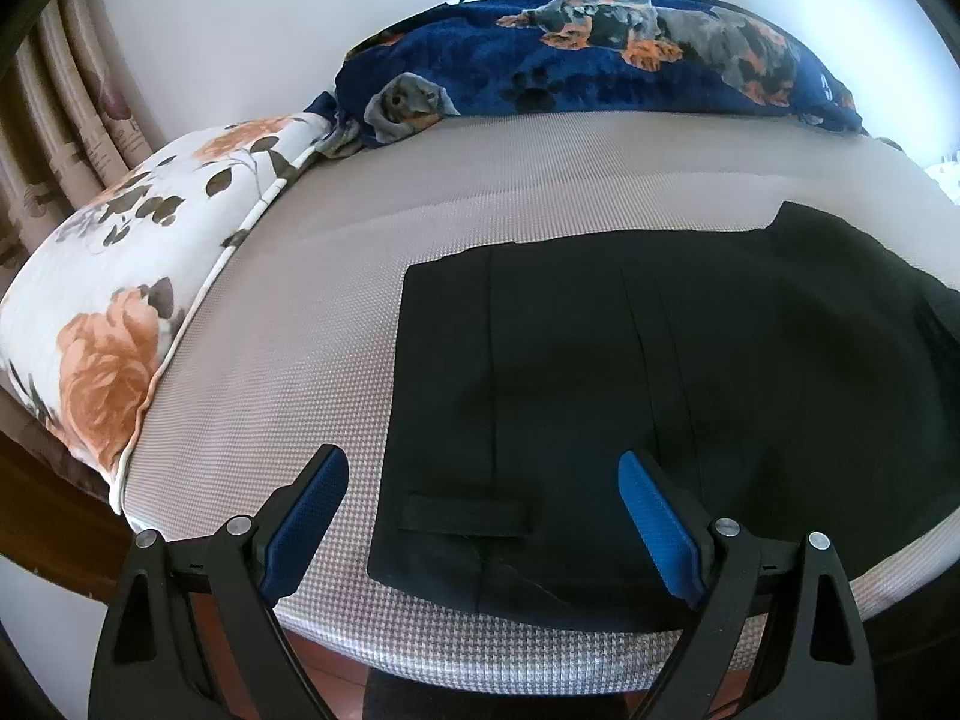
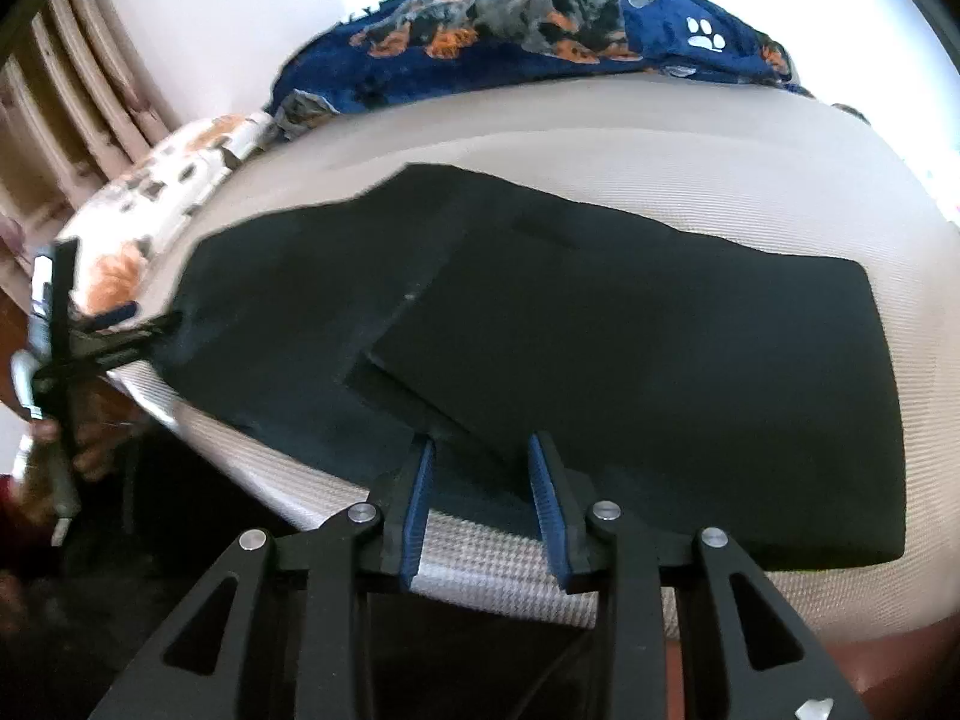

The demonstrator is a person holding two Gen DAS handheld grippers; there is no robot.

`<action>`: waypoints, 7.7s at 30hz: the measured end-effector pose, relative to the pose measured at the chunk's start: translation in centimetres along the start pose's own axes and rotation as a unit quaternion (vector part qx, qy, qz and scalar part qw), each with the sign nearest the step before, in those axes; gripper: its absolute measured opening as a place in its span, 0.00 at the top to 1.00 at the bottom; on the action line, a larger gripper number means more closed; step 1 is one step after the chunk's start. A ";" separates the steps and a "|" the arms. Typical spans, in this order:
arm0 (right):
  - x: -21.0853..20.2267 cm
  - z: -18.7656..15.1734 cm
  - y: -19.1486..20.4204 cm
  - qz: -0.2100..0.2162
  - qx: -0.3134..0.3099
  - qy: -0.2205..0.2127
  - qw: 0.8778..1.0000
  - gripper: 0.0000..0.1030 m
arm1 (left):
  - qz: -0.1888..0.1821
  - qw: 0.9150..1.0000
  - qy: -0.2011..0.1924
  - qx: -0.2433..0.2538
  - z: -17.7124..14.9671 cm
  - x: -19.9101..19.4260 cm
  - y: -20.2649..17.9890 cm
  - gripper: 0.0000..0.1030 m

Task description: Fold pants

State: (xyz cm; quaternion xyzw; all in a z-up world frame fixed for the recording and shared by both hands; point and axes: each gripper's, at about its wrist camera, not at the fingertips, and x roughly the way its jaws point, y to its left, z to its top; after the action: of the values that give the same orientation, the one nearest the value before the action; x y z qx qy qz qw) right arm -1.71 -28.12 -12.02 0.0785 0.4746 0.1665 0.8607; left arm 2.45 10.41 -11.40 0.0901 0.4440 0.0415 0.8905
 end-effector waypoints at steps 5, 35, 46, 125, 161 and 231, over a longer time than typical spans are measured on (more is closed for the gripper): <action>-2.9 0.6 -4.4 0.153 0.130 -0.057 0.978 0.69 | -0.006 1.000 0.001 -0.005 0.1 -0.1 0.1 0.11; 1.7 -0.1 -3.3 0.068 0.180 -0.016 0.981 0.81 | -0.013 1.000 0.002 0.017 -0.2 0.0 -1.0 0.11; -1.7 0.2 -2.6 0.150 0.204 -0.050 0.966 0.82 | -0.102 0.992 0.029 -0.074 1.1 0.3 4.3 0.11; 3.1 -3.3 -14.9 0.365 0.520 -0.039 0.772 0.61 | -0.471 0.881 0.017 -0.044 9.1 -5.2 -7.5 0.25; -3.3 0.7 -13.8 0.206 0.324 -0.060 0.921 0.88 | -0.407 0.913 0.017 -0.023 3.7 -6.2 -5.0 0.25; -1.9 -0.3 -19.8 0.045 0.205 -0.011 0.978 0.12 | -0.273 0.947 0.025 0.166 4.9 -0.2 -19.1 0.16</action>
State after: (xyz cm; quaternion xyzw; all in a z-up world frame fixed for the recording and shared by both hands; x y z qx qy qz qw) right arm 1.31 -47.27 -16.47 0.2761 0.4854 0.1030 0.8231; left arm 6.12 -8.92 -12.13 0.1109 0.4745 -0.2754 0.8287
